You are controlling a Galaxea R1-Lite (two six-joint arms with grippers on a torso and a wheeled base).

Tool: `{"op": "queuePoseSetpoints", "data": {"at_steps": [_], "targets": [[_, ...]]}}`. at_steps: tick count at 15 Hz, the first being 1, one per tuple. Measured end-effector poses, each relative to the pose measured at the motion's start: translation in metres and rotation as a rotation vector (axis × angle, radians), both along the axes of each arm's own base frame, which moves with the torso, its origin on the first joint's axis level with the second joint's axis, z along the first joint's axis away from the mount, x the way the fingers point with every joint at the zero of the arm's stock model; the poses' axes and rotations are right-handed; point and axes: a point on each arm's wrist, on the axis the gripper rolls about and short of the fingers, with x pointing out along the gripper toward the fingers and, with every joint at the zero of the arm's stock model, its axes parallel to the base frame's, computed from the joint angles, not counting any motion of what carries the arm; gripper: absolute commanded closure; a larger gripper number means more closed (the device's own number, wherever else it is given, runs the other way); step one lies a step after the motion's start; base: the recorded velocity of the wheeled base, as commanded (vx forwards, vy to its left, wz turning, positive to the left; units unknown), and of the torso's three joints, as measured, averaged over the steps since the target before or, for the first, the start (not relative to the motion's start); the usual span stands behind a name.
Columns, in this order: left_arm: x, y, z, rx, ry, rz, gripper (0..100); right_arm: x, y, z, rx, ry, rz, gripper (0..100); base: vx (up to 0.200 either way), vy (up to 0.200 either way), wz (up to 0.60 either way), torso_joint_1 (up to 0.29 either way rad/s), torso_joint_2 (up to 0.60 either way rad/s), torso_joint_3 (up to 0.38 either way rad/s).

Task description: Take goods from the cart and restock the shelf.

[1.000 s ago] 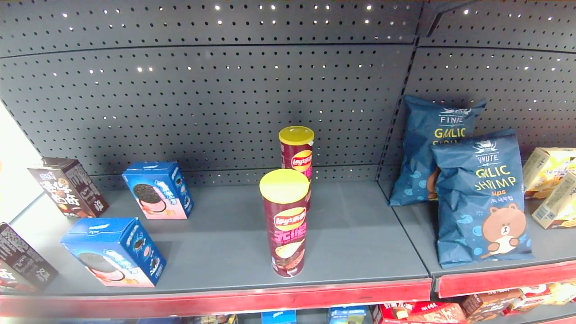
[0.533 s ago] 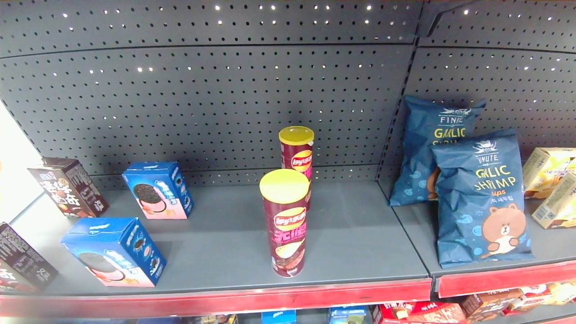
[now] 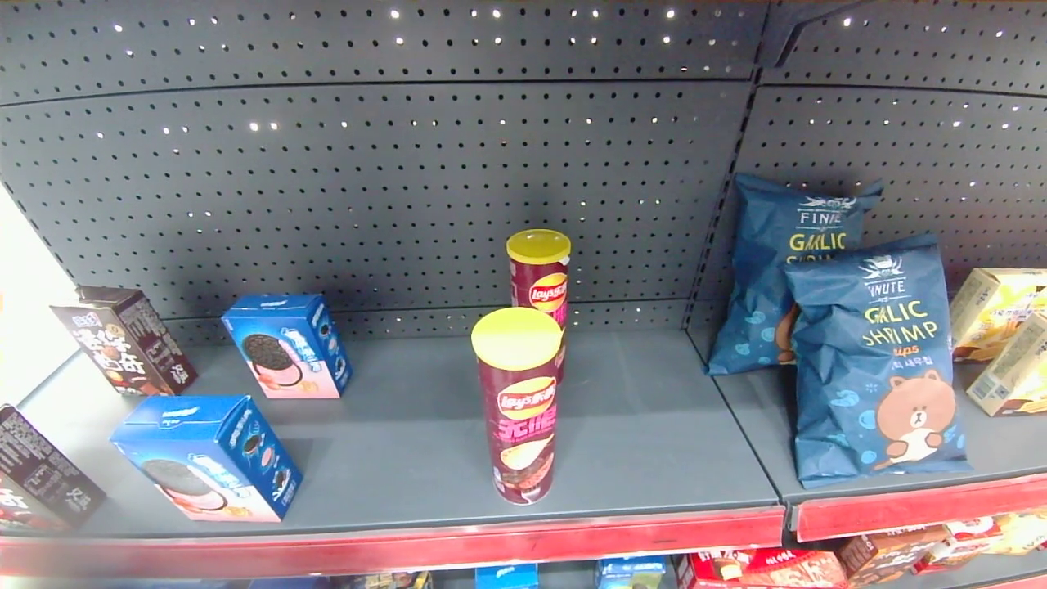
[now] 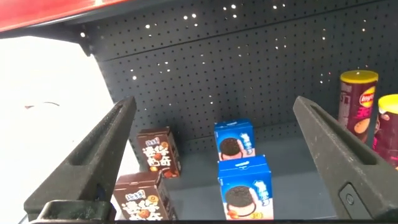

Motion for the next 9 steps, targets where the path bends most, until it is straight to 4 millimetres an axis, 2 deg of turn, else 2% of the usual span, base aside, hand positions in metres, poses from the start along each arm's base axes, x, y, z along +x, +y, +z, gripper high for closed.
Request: {"op": "queuePoseSetpoints", "data": {"at_steps": [1,2,6,7,9], "targets": [[-0.001,0.0,-0.001,0.0,-0.001,0.001,0,0.0,0.001,0.0,0.006,-0.006,0.013,0,0.0,0.0,0.0,0.0,0.0,0.0],[-0.002,0.001,-0.002,-0.002,-0.005,-0.001,0,0.001,0.002,-0.001,0.012,-0.008,0.107,0,0.0,0.0,0.0,0.0,0.0,0.0],[-0.004,0.001,-0.005,-0.011,-0.01,-0.006,0,0.007,0.014,0.0,-0.004,-0.019,0.669,0,0.0,0.0,0.0,0.0,0.0,0.0],[-0.003,0.001,-0.012,-0.013,0.012,-0.008,0,0.007,0.015,-0.001,-0.038,0.009,0.75,0,0.0,0.0,0.0,0.0,0.0,0.0],[0.001,0.0,-0.028,-0.009,0.081,-0.013,0,0.007,0.016,-0.002,-0.072,0.042,0.778,0,0.0,0.0,0.0,0.0,0.0,0.0]]}}
